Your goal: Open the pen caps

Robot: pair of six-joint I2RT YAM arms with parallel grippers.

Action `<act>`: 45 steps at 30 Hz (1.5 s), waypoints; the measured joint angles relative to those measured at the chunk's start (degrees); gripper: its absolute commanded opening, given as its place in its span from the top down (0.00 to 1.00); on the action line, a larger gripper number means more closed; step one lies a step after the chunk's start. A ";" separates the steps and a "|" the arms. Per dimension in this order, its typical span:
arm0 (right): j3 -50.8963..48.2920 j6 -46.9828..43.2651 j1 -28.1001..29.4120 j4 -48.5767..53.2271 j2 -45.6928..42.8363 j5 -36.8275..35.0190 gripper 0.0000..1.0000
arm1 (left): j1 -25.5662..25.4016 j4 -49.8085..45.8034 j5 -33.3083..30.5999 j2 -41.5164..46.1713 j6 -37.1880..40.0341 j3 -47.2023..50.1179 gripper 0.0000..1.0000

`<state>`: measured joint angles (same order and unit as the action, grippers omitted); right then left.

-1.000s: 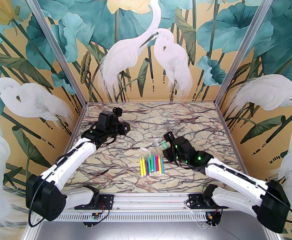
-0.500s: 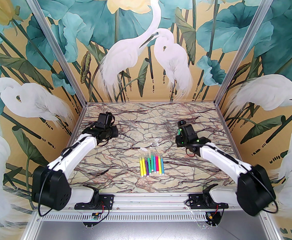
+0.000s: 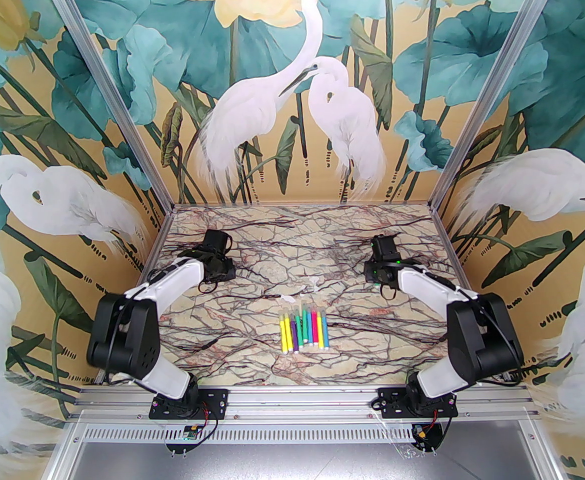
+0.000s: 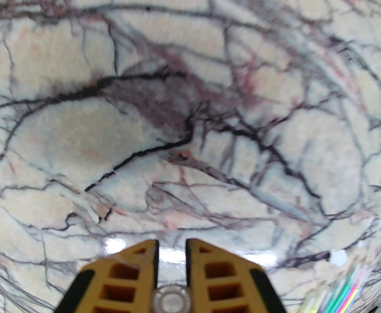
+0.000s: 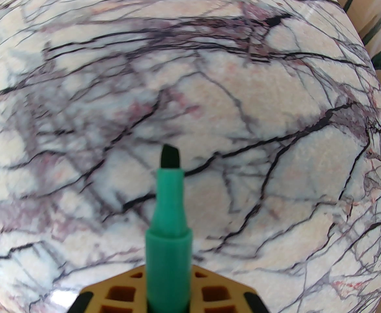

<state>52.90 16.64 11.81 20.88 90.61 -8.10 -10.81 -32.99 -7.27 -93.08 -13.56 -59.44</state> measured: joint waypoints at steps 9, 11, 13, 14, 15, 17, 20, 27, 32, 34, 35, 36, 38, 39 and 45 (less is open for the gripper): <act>3.54 -0.07 -3.89 0.74 4.72 2.43 0.96 | 1.11 -0.04 0.11 -5.25 1.01 -2.34 1.00; 4.28 -0.22 -4.85 1.11 5.68 3.54 0.96 | 1.53 -0.02 0.33 -5.97 1.18 -2.91 1.00; 5.01 -0.24 -5.60 1.60 6.60 4.46 0.95 | 1.99 0.00 0.74 -6.69 1.20 -3.23 1.00; 5.46 -0.24 -5.88 1.92 7.13 4.96 0.95 | 2.23 0.00 0.98 -7.02 1.22 -3.32 1.00; 5.84 -0.22 -6.14 2.14 7.63 5.20 0.94 | 2.45 0.00 1.16 -7.37 1.25 -3.37 1.00; 6.75 -0.24 -6.40 2.93 8.68 5.70 0.92 | 2.86 -0.02 1.70 -8.04 1.38 -3.54 1.00; 7.78 -0.24 -6.43 3.61 10.08 6.51 0.88 | 3.43 0.00 2.49 -8.87 1.42 -3.87 1.00; 8.37 -0.22 -6.43 5.22 10.88 7.82 0.80 | 4.13 -0.02 4.04 -10.93 1.40 -4.96 0.95; 8.79 -0.22 -6.56 5.99 12.13 8.39 0.80 | 4.31 -0.02 5.11 -12.35 1.42 -5.66 0.92; 9.07 -0.20 -6.58 6.21 12.72 8.39 0.80 | 4.55 -0.02 5.46 -12.44 1.42 -5.70 0.90; 9.14 -0.20 -6.58 6.23 12.85 8.39 0.80 | 4.68 0.00 5.53 -12.44 1.42 -5.70 0.89; 9.18 -0.20 -6.58 6.32 12.96 8.39 0.79 | 4.81 0.00 5.57 -12.44 1.42 -5.70 0.89; 9.20 -0.20 -6.58 6.56 12.98 8.39 0.79 | 4.98 0.00 5.86 -12.48 1.42 -5.73 0.87; 9.20 -0.20 -6.58 6.58 13.00 8.39 0.79 | 5.07 0.00 5.95 -12.50 1.42 -5.73 0.86; 9.44 -0.20 -6.58 6.84 13.33 8.41 0.77 | 5.22 0.00 6.21 -12.55 1.64 -5.73 0.81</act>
<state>62.35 16.45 5.23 27.73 103.94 0.32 -5.58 -32.99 -1.06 -105.62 -11.92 -65.17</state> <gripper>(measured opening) 0.223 0.179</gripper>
